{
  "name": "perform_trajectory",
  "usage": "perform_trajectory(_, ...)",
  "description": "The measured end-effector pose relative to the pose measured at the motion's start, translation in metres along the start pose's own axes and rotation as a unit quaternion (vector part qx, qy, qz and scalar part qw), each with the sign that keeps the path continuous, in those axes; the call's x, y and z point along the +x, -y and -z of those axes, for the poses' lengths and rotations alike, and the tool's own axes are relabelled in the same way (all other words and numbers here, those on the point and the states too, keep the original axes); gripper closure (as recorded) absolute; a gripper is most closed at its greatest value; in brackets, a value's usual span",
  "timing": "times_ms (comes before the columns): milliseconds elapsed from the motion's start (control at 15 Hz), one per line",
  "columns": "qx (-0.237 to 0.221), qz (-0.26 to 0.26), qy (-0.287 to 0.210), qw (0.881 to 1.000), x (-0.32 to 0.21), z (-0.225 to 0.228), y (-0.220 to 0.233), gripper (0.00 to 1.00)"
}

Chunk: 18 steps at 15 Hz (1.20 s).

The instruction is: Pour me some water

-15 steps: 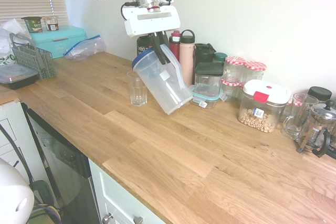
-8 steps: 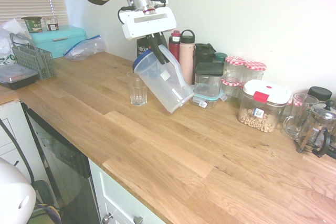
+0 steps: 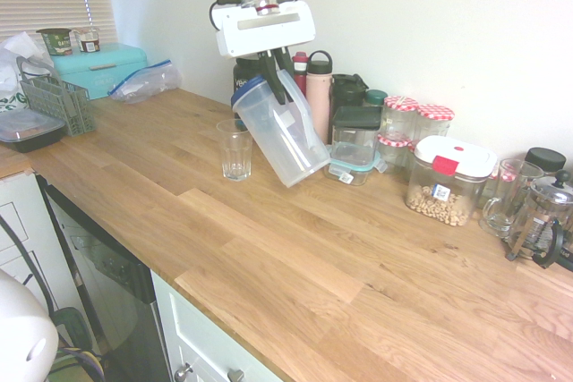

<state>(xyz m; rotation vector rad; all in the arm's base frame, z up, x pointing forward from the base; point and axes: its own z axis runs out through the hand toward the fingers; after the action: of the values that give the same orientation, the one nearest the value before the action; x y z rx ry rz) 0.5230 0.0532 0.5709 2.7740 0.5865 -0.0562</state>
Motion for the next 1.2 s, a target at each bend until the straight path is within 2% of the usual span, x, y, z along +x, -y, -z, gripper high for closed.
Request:
perform_trajectory(267, 0.092, -0.101, -0.013, 0.991, -0.051, 0.01, -0.07, 1.0)
perform_trajectory(533, 0.154, -0.205, -0.025, 0.966, -0.099, -0.004, -0.138, 1.0)
perform_trajectory(800, 0.203, -0.309, -0.037, 0.928, -0.137, -0.045, -0.173, 1.0)
perform_trajectory(1000, 0.223, -0.384, -0.052, 0.894, -0.147, -0.085, -0.174, 1.0)
perform_trajectory(1200, 0.223, -0.45, -0.076, 0.862, -0.171, -0.121, -0.168, 1.0)
